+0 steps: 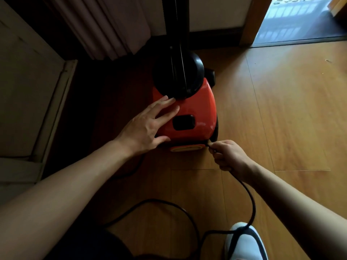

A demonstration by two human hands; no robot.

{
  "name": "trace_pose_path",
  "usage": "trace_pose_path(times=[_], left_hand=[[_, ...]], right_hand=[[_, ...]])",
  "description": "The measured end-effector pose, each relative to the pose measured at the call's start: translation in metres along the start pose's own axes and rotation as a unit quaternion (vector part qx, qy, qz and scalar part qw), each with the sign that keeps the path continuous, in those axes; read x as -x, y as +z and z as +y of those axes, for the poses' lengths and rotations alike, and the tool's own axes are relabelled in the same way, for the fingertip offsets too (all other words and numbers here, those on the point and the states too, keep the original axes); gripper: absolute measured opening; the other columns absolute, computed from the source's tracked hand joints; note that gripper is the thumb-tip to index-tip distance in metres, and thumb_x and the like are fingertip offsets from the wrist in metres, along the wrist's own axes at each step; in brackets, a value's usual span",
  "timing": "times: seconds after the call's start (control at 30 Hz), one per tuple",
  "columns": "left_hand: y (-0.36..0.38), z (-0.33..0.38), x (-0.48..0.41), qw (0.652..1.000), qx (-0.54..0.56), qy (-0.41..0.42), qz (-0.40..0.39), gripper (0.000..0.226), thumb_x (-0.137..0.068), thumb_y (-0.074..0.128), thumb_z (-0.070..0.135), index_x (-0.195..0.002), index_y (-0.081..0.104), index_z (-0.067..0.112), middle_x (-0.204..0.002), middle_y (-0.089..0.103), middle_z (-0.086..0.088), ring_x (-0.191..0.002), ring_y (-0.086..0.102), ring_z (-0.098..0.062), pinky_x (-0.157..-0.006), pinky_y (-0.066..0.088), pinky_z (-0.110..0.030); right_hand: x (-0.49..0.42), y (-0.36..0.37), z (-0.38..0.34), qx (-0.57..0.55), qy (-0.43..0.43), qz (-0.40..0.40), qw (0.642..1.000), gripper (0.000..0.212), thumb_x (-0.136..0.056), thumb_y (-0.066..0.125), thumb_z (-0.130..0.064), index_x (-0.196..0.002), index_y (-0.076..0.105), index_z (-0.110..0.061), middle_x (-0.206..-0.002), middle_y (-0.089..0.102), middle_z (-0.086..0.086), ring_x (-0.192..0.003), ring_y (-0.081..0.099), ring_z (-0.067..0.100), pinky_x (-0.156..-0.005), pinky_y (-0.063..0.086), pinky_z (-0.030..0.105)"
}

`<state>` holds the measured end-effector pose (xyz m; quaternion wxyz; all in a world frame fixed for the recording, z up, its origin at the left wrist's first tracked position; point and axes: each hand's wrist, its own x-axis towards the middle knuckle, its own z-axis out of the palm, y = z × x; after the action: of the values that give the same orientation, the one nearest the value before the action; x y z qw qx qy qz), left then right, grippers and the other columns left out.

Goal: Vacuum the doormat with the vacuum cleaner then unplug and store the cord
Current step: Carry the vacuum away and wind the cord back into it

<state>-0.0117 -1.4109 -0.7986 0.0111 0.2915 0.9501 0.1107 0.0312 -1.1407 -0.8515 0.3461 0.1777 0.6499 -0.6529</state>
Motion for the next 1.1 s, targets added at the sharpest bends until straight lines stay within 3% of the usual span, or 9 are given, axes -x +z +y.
trace_pose_path(times=[0.17,0.27,0.37,0.47,0.63,0.7,0.83,0.97,1.1], left_hand=[[0.0,0.001,0.0,1.0,-0.017,0.002,0.013,0.093,-0.072,0.083,0.034,-0.151,0.037,0.018,-0.16,0.023,-0.003,-0.15,0.019,-0.019,-0.113,0.036,-0.046],[0.0,0.003,-0.001,1.0,-0.022,-0.005,0.018,0.093,-0.071,0.084,0.035,-0.15,0.038,0.02,-0.159,0.026,-0.001,-0.149,0.021,-0.018,-0.112,0.035,-0.042],[-0.001,0.003,-0.002,0.999,-0.024,-0.009,0.029,0.091,-0.071,0.084,0.038,-0.149,0.041,0.021,-0.157,0.032,-0.001,-0.147,0.026,-0.018,-0.109,0.033,-0.036],[-0.002,0.003,-0.003,0.999,-0.021,-0.011,0.032,0.087,-0.072,0.083,0.039,-0.148,0.043,0.021,-0.155,0.035,-0.001,-0.146,0.029,-0.019,-0.109,0.033,-0.035],[-0.003,0.004,-0.004,0.999,-0.024,-0.014,0.032,0.086,-0.072,0.083,0.038,-0.147,0.044,0.021,-0.154,0.037,-0.002,-0.145,0.03,-0.018,-0.11,0.033,-0.033],[-0.004,0.005,-0.003,0.999,-0.025,-0.018,0.034,0.087,-0.072,0.083,0.038,-0.147,0.044,0.02,-0.154,0.037,-0.002,-0.146,0.029,-0.018,-0.112,0.036,-0.034],[-0.001,0.011,-0.003,0.999,-0.03,-0.027,0.023,0.092,-0.074,0.081,0.042,-0.15,0.036,0.019,-0.156,0.03,-0.002,-0.149,0.022,-0.018,-0.11,0.042,-0.039],[0.0,0.013,0.0,0.999,-0.043,-0.02,-0.003,0.103,-0.073,0.074,0.058,-0.154,0.026,0.018,-0.16,0.019,-0.003,-0.151,0.012,-0.019,-0.111,0.041,-0.038],[0.001,0.012,0.001,0.998,-0.061,-0.013,-0.01,0.109,-0.069,0.077,0.059,-0.155,0.024,0.017,-0.161,0.017,-0.005,-0.152,0.01,-0.02,-0.113,0.035,-0.035]], right_hand=[[0.023,0.025,-0.016,0.047,-0.063,0.02,0.997,0.034,-0.108,0.043,-0.025,-0.083,0.06,-0.01,-0.056,0.038,-0.004,-0.045,0.03,0.01,-0.043,0.019,0.026],[0.028,0.058,-0.02,0.074,-0.088,0.06,0.992,0.036,-0.108,0.041,-0.022,-0.08,0.061,-0.013,-0.047,0.046,-0.013,-0.041,0.038,0.004,-0.041,0.027,0.021],[0.031,0.088,-0.013,0.058,-0.083,0.069,0.992,0.034,-0.109,0.039,-0.025,-0.088,0.063,-0.016,-0.059,0.053,-0.011,-0.046,0.044,0.003,-0.044,0.033,0.021],[0.031,0.113,-0.003,-0.028,-0.057,0.072,0.995,0.03,-0.109,0.039,-0.028,-0.097,0.064,-0.018,-0.069,0.054,-0.008,-0.056,0.047,0.005,-0.049,0.036,0.022],[0.024,0.145,0.011,-0.222,0.03,-0.015,0.974,0.035,-0.11,0.035,-0.04,-0.11,0.059,-0.014,-0.059,0.046,-0.004,-0.045,0.038,0.006,-0.04,0.03,0.02],[0.014,0.154,0.014,-0.245,0.038,-0.035,0.968,0.044,-0.107,0.035,-0.049,-0.107,0.059,-0.011,-0.057,0.044,-0.002,-0.045,0.036,0.008,-0.04,0.029,0.02],[-0.01,0.167,0.023,-0.21,0.036,-0.028,0.977,0.059,-0.104,0.033,-0.059,-0.083,0.056,-0.009,-0.054,0.044,0.0,-0.041,0.038,0.01,-0.039,0.03,0.022],[-0.027,0.153,0.035,-0.152,0.014,-0.022,0.988,0.051,-0.107,0.039,-0.048,-0.083,0.055,-0.006,-0.053,0.044,0.001,-0.04,0.036,0.013,-0.039,0.027,0.022],[-0.029,0.124,0.043,-0.109,0.051,-0.06,0.991,0.045,-0.103,0.051,-0.046,-0.081,0.056,-0.008,-0.053,0.041,-0.002,-0.041,0.034,0.009,-0.038,0.03,0.023]])
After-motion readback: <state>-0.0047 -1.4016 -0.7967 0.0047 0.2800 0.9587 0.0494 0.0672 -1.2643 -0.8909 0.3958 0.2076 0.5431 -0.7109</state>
